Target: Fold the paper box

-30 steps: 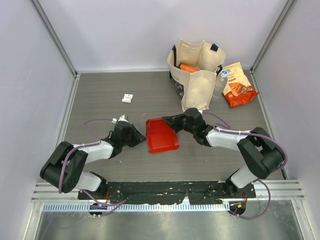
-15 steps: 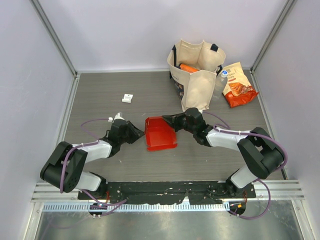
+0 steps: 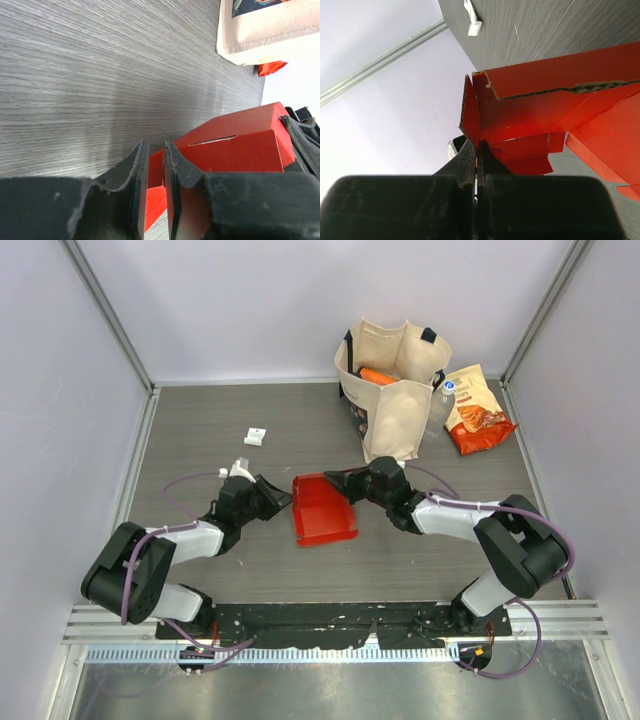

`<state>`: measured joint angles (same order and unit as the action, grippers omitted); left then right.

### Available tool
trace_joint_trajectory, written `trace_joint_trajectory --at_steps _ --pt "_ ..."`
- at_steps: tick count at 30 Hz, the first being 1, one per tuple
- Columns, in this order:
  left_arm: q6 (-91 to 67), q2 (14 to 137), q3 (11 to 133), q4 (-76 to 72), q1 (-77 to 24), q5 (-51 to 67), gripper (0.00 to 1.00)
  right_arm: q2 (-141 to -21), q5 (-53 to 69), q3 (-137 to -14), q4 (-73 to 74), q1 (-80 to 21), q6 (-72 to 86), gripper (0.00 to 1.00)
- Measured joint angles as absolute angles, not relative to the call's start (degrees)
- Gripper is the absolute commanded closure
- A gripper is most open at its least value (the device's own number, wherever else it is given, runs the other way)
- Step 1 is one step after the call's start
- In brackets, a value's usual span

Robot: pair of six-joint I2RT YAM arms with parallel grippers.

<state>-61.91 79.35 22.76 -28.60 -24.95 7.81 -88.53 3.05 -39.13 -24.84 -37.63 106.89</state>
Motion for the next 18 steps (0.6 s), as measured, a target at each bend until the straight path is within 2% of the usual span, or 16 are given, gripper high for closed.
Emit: trace_joint_trajectory --at_steps 3,7,13,18 --pt "-63.0 81.1 22.3 -30.8 -24.7 9.1 0.86 -88.5 2.4 -38.7 -24.9 -38.1 107.6 1.0" --pt "-65.0 83.3 21.5 -32.3 -24.7 10.7 0.87 -88.6 1.4 -38.0 -24.9 -38.8 108.4 0.99" --pt "-66.2 81.8 20.6 -29.4 -24.7 11.4 0.81 -88.6 -0.1 -37.6 -25.3 -39.0 108.7 1.0" --pt "-66.1 77.0 20.3 -26.3 -24.7 11.4 0.81 -88.6 -0.8 -37.6 -25.3 -39.0 108.7 1.0"
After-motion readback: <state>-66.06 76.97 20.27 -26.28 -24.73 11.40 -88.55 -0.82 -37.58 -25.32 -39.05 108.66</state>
